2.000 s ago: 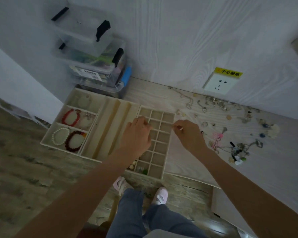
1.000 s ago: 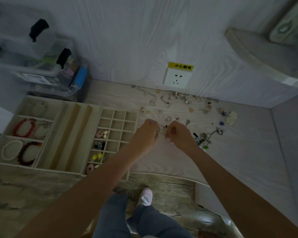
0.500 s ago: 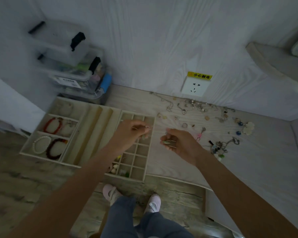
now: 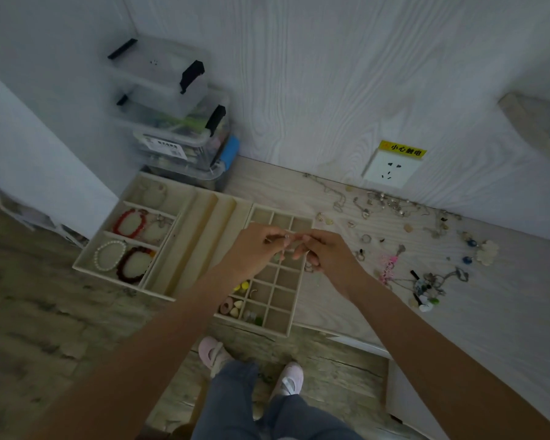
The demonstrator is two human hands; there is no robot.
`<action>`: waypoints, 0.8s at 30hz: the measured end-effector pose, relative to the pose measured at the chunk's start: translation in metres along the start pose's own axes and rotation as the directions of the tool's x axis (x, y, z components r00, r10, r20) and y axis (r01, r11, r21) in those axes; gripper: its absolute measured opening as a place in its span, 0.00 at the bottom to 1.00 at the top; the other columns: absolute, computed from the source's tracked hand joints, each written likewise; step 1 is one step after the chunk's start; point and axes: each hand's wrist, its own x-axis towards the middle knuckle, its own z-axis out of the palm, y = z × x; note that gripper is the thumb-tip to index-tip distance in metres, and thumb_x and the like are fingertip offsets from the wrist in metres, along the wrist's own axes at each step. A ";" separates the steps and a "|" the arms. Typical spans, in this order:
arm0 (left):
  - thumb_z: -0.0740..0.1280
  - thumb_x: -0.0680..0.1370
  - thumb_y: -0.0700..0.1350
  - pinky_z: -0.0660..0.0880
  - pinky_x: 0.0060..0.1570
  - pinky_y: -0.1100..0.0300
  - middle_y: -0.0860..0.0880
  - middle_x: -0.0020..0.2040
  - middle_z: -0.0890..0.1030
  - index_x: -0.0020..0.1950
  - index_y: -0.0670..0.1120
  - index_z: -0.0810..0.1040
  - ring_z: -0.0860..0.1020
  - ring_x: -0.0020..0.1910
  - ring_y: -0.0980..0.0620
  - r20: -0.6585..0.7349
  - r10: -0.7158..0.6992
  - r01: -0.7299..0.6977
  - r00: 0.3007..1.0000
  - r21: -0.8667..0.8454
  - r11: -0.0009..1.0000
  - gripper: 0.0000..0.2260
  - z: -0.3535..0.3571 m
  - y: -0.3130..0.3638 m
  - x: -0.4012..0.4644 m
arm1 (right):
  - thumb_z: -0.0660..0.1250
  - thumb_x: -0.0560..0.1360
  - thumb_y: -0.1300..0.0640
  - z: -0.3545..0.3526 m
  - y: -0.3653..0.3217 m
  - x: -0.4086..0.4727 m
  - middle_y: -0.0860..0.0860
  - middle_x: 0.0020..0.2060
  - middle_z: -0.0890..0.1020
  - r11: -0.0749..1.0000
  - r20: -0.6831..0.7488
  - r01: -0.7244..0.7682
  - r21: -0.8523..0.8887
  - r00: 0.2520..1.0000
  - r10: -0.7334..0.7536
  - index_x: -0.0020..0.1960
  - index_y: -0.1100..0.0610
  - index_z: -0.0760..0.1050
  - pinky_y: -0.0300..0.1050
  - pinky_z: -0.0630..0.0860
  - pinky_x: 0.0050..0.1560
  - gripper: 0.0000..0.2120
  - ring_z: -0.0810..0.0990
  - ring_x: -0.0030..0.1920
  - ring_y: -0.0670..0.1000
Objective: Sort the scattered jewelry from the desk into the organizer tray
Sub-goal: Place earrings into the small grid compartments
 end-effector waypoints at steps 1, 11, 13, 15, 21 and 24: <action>0.65 0.78 0.43 0.68 0.35 0.76 0.58 0.32 0.79 0.50 0.45 0.82 0.76 0.31 0.66 0.002 0.001 -0.001 1.000 0.005 1.000 0.07 0.000 -0.001 0.000 | 0.55 0.81 0.63 -0.001 -0.001 0.000 0.54 0.33 0.81 1.000 0.002 -0.011 0.014 1.000 0.011 0.50 0.60 0.79 0.33 0.64 0.26 0.14 0.65 0.23 0.43; 0.67 0.76 0.40 0.76 0.45 0.62 0.48 0.38 0.83 0.48 0.47 0.80 0.79 0.33 0.59 -0.060 0.008 -0.013 0.998 -0.070 0.997 0.04 -0.003 -0.001 -0.001 | 0.54 0.82 0.60 -0.006 -0.001 0.006 0.55 0.32 0.83 1.000 0.011 0.007 0.000 1.000 -0.007 0.43 0.63 0.74 0.32 0.60 0.20 0.14 0.61 0.19 0.44; 0.67 0.76 0.40 0.75 0.42 0.68 0.49 0.40 0.83 0.50 0.46 0.80 0.79 0.34 0.60 -0.049 0.024 -0.026 0.999 -0.047 0.999 0.04 -0.003 0.003 -0.002 | 0.54 0.82 0.59 -0.007 -0.001 0.006 0.57 0.31 0.81 1.000 0.020 -0.001 0.017 1.000 0.000 0.42 0.64 0.75 0.32 0.59 0.19 0.16 0.60 0.18 0.43; 0.68 0.76 0.40 0.73 0.37 0.73 0.50 0.41 0.82 0.51 0.43 0.79 0.79 0.33 0.62 -0.035 0.019 -0.022 0.999 -0.071 0.997 0.05 -0.002 0.007 -0.002 | 0.57 0.81 0.57 -0.007 -0.002 0.005 0.54 0.30 0.80 1.000 0.044 -0.010 0.014 0.999 0.010 0.45 0.63 0.77 0.32 0.60 0.21 0.14 0.62 0.20 0.43; 0.70 0.74 0.39 0.75 0.37 0.68 0.50 0.41 0.81 0.49 0.45 0.73 0.81 0.35 0.56 0.004 -0.066 0.065 0.998 -0.151 0.986 0.08 -0.004 0.004 -0.004 | 0.66 0.76 0.61 -0.008 -0.003 0.005 0.51 0.33 0.79 0.995 0.083 0.028 -0.098 0.996 -0.020 0.48 0.64 0.78 0.32 0.64 0.26 0.06 0.69 0.22 0.38; 0.72 0.73 0.38 0.77 0.38 0.65 0.49 0.40 0.81 0.47 0.48 0.74 0.81 0.37 0.55 -0.004 -0.095 0.093 0.995 -0.197 0.976 0.09 -0.006 0.001 -0.005 | 0.66 0.76 0.61 -0.005 -0.004 0.007 0.48 0.31 0.78 0.992 0.095 0.007 -0.126 0.995 0.005 0.42 0.59 0.77 0.32 0.62 0.24 0.04 0.67 0.21 0.38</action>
